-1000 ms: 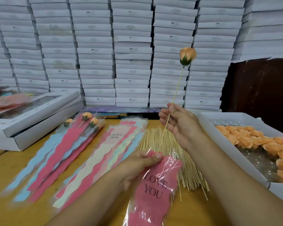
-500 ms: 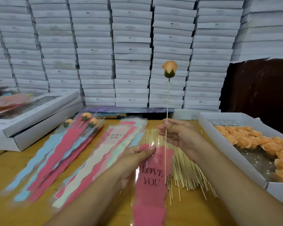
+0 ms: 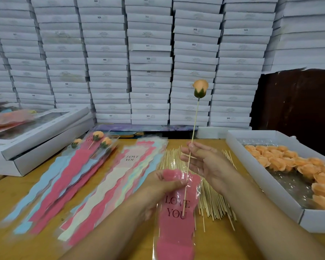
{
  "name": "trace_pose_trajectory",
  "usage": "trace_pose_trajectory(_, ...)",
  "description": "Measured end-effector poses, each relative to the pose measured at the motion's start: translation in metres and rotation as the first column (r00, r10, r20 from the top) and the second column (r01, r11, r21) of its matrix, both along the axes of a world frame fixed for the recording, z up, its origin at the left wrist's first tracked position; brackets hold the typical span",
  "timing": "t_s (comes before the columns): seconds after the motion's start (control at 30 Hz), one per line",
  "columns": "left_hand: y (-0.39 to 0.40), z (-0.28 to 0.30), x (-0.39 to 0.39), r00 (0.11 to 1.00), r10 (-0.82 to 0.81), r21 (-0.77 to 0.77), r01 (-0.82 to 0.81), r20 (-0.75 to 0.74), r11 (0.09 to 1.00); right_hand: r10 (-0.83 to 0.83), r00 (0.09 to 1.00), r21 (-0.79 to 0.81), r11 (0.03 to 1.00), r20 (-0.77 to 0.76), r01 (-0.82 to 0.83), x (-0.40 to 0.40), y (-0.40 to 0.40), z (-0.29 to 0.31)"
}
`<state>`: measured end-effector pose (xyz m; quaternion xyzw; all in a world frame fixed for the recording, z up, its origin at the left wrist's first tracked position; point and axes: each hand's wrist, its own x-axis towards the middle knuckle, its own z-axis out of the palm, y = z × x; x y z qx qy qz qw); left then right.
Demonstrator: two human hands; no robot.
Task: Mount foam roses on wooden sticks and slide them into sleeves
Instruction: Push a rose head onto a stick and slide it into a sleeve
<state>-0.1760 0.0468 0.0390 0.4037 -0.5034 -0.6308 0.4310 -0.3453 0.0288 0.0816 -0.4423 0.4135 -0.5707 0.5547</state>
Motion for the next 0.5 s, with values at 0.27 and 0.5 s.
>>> trace_pose_trajectory(0.27,0.003,0.0,-0.003,0.997,0.058,-0.026,-0.057,0.045,0.998,-0.015,1.0,-0.004,1.0,-0.013,0.015,0.0,0.002,-0.004)
trace_pose_trajectory(0.5,0.008,0.001,-0.003,1.0,0.011,0.055,-0.011,0.007,0.998,-0.175,0.977,-0.211,0.966,-0.121,0.147,-0.007,0.001,0.015)
